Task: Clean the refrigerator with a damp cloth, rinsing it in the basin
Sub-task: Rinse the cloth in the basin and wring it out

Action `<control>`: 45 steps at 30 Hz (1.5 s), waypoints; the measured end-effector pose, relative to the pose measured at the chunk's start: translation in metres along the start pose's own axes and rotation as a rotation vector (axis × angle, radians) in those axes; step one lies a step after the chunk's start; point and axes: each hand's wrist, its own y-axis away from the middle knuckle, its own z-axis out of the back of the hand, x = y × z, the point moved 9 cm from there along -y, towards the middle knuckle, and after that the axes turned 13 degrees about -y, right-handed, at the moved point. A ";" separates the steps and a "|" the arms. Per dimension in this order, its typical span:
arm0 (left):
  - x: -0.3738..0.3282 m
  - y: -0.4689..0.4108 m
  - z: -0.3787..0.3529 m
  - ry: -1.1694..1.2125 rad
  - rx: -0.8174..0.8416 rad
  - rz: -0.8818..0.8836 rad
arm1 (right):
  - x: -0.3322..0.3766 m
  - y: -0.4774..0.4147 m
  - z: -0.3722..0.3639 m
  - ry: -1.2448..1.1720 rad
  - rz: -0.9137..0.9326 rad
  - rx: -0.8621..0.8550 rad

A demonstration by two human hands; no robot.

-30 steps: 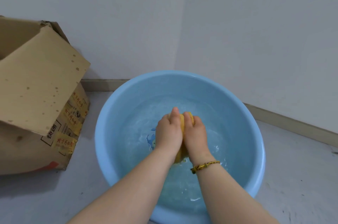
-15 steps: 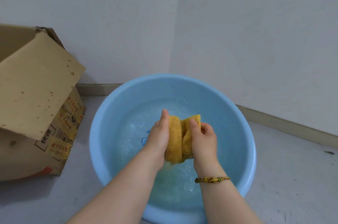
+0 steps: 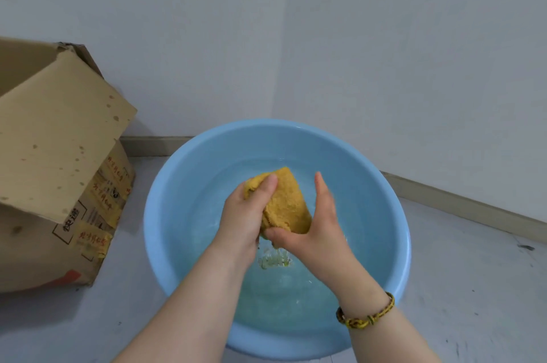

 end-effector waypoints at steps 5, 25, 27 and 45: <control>-0.011 0.010 -0.023 0.109 0.123 0.055 | -0.002 0.001 -0.019 -0.362 -0.085 0.310; 0.008 0.004 0.003 0.093 -0.015 0.066 | -0.021 0.000 -0.017 0.232 -0.119 -0.023; 0.002 0.002 0.002 0.091 0.011 0.019 | -0.019 0.000 -0.028 0.131 -0.156 0.092; 0.053 -0.004 0.011 -0.057 -0.027 0.382 | -0.017 -0.024 -0.004 0.836 -0.097 0.025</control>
